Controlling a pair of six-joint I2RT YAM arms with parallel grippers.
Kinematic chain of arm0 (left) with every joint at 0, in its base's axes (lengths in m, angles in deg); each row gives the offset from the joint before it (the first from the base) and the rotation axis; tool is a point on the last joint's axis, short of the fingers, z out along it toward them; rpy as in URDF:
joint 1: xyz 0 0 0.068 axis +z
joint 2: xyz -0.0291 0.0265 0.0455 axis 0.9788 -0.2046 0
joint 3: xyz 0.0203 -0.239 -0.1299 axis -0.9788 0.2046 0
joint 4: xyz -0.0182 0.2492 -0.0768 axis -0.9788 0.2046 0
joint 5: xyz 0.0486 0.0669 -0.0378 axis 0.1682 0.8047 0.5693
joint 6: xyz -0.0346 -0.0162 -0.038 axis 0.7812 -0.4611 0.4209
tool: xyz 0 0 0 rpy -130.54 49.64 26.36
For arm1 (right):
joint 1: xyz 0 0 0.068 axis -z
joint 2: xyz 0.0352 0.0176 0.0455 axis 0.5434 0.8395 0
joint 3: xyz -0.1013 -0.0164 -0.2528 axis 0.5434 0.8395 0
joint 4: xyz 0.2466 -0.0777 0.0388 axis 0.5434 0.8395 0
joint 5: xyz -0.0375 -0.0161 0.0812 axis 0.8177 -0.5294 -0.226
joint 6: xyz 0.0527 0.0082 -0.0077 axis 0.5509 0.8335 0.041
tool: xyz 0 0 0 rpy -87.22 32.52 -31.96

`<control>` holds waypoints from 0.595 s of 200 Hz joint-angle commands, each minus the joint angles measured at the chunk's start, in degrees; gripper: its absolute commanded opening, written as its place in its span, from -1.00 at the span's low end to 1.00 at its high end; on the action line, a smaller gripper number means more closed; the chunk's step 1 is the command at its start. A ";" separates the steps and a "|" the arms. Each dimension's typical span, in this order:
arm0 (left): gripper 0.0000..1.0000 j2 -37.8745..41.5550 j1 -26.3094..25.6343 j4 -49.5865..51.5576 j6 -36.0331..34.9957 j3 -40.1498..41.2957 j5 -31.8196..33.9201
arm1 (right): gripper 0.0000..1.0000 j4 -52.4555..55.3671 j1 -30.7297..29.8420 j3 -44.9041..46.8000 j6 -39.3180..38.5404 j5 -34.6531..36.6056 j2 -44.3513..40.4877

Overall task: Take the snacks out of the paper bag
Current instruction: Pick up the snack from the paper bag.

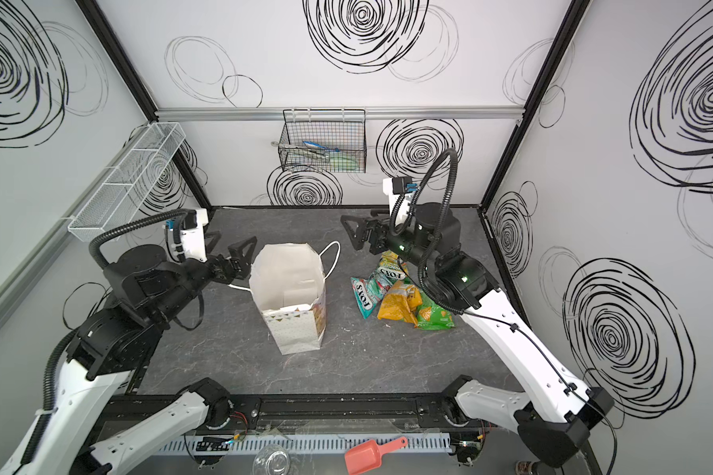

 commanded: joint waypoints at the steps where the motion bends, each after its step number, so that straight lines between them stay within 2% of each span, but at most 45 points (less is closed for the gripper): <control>1: 0.92 -0.08 7.37 4.44 2.22 3.27 -6.03 | 0.95 5.32 -4.22 -7.09 -6.90 2.25 2.84; 17: 0.99 1.30 12.41 3.70 2.78 6.49 -12.22 | 0.95 8.07 -7.02 -11.56 -9.71 2.73 5.21; 33: 0.72 1.74 15.73 3.33 3.56 8.94 -18.36 | 0.95 11.49 -9.27 -16.39 -11.87 2.59 8.20; 50: 0.40 1.74 17.45 3.53 4.22 10.66 -22.03 | 0.95 16.24 -12.30 -22.32 -14.13 3.83 12.22; 76: -0.16 2.40 17.75 3.43 4.38 12.28 -22.74 | 0.95 20.88 -17.51 -28.99 -17.01 5.27 17.71; 119: -0.74 3.58 17.88 2.63 5.07 14.77 -23.46 | 0.95 27.88 -21.69 -35.47 -17.42 8.26 26.89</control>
